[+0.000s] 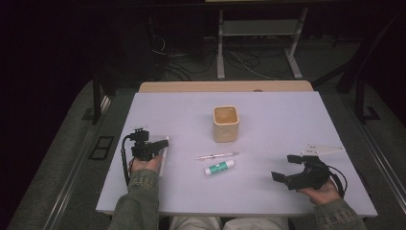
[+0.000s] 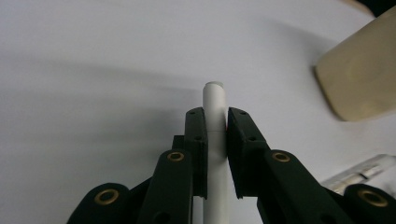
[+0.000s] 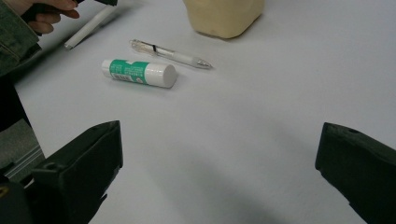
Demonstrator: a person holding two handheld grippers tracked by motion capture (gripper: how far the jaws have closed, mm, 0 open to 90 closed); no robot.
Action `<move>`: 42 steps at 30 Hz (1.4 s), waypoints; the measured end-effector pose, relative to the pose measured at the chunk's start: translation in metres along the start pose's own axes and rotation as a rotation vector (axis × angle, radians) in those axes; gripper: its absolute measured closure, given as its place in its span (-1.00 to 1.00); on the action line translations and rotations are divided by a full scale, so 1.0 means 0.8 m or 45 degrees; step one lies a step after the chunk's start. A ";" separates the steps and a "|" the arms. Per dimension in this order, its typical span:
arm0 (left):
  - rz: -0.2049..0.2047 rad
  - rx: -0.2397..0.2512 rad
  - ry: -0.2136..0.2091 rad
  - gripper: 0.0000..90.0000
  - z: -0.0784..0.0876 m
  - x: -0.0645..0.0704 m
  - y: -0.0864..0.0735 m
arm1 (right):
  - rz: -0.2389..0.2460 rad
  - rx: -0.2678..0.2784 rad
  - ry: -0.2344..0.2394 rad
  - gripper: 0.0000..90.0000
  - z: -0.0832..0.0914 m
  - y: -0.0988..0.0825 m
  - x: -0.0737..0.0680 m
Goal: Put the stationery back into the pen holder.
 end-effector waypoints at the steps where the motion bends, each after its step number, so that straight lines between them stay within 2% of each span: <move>1: -0.006 0.006 -0.009 0.73 0.002 0.002 0.002 | 0.000 0.000 0.001 -0.99 0.000 0.000 0.000; 3: -0.026 0.021 -0.039 0.73 0.006 0.006 0.005 | 0.000 0.000 0.003 -0.99 0.000 0.000 0.000; 6: -0.027 0.048 -0.096 0.73 0.013 0.013 0.008 | -0.001 0.002 0.001 -0.99 0.000 0.000 0.001; 8: -0.043 0.049 -0.129 0.73 0.017 0.017 0.009 | 0.000 0.001 0.002 -0.99 0.000 0.000 0.001; 12: -0.043 0.064 -0.199 0.73 0.027 0.027 0.014 | 0.000 0.001 0.003 -0.99 0.000 0.000 0.001; 15: -0.061 0.072 -0.232 0.73 0.033 0.035 0.017 | 0.001 0.000 0.003 -0.99 0.000 0.000 0.001; 23: -0.111 0.111 -0.359 0.73 0.048 0.063 0.029 | -0.005 0.001 0.004 -0.99 0.000 0.000 0.001; 28: -0.133 0.131 -0.419 0.73 0.055 0.082 0.040 | -0.002 0.001 0.007 -0.99 0.000 0.000 0.001; 32: -0.181 0.145 -0.463 0.73 0.060 0.100 0.047 | -0.002 0.002 0.004 -0.99 0.001 -0.001 0.002; 42: -0.257 0.171 -0.572 0.73 0.069 0.140 0.063 | -0.009 0.006 0.007 -0.99 0.001 -0.001 0.003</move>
Point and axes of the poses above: each handheld gripper's, and its own axes: z roughly backward along the jaws, y roughly out of its top, x roughly to its right, the point moved 6 cm from there along -z, roughly forward along the jaws, and after that the axes turned 11 degrees about z, right-handed, at the moved point
